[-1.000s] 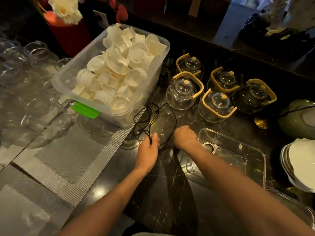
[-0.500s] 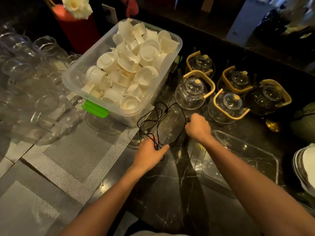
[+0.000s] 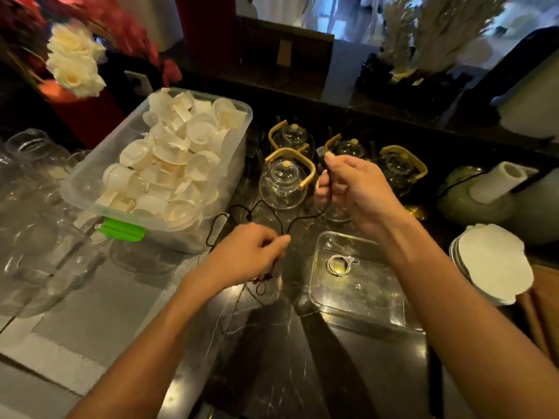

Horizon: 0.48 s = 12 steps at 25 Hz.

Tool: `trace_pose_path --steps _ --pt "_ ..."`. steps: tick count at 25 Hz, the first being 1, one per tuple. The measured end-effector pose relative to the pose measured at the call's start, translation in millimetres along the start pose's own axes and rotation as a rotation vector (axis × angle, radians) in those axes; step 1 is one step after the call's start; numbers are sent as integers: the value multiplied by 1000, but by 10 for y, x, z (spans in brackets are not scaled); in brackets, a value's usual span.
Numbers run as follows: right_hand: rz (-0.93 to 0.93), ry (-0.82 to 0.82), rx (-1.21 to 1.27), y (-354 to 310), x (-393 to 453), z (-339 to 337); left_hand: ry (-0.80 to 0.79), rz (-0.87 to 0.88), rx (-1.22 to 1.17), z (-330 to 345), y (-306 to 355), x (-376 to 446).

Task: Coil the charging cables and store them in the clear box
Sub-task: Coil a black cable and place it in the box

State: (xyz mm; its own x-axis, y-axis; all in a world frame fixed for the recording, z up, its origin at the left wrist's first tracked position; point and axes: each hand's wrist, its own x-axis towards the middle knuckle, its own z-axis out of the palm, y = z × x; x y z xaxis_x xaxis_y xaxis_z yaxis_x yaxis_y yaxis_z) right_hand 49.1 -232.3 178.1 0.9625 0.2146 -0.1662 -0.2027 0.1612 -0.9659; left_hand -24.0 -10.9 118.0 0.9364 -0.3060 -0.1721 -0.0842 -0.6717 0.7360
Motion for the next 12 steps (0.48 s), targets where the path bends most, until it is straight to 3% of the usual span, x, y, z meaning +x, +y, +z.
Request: trace_pose_path --steps 2,4,9,12 --pt "-11 20 51 -124 -140 -76 218 74 -230 -49 350 96" --pt "-6 31 42 -196 -256 -148 272 66 -495 -41 675 209" --pt "-21 -1 20 -125 -560 -353 85 16 -834 276 1291 486" --pt "11 24 25 28 -695 -471 5 -29 -771 545 1389 607"
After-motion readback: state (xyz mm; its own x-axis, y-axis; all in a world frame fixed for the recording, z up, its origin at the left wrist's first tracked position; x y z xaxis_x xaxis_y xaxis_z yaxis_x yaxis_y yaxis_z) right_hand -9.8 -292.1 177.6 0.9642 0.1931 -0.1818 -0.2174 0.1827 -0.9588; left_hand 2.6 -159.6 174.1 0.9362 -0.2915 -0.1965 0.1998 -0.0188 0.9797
